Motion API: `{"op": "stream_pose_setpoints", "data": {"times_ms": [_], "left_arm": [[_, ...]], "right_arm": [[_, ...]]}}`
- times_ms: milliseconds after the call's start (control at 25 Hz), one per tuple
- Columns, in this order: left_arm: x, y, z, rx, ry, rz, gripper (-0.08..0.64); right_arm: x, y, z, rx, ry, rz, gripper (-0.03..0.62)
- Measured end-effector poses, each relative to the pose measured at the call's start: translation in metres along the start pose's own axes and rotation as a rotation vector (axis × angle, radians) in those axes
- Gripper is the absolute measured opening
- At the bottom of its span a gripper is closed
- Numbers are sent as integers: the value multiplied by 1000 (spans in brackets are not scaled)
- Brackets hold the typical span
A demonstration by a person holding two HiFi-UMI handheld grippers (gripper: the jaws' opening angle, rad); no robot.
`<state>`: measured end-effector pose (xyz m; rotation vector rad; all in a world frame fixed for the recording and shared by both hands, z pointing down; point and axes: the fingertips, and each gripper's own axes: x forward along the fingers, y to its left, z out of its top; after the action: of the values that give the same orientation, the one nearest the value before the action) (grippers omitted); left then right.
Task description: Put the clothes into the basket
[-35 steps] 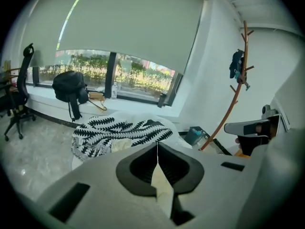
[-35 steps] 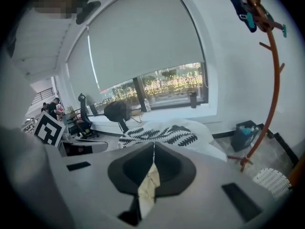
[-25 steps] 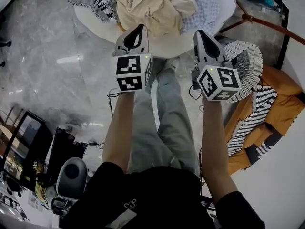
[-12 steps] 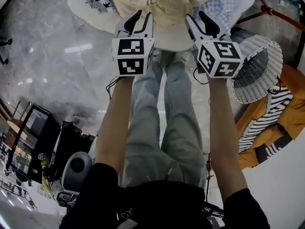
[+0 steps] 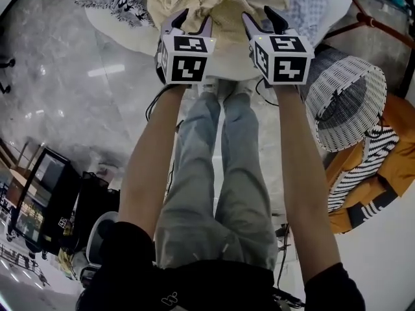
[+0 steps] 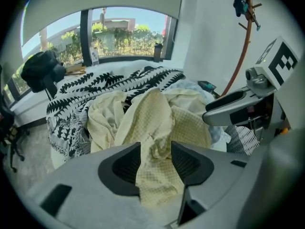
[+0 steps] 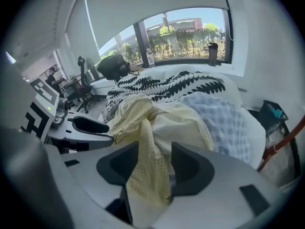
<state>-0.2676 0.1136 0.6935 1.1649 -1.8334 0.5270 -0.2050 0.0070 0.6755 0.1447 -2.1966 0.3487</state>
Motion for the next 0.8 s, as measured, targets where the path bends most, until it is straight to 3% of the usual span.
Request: {"op": "stream_pose_setpoints", "data": {"times_ms": [280,360,440,520,800], "left_arm": [[24,17,-14,12,87,-14,176],[27,14,-17,-5,109,-18,176],[28,7,-19,-10,114,-19,150],[26,2,-19,4,110,-15,27],[-11,-8,-7,21,31,-49,18]], "right_arm": [[36,-5,-6,-60,71,-75,193],[37,-7,-9,-70,94,-75,147],[34,-4,-12,-61,115,-46,57],[30,1,-13,-48,124,-2,32],[-20,29,4,87,18,121,26]]}}
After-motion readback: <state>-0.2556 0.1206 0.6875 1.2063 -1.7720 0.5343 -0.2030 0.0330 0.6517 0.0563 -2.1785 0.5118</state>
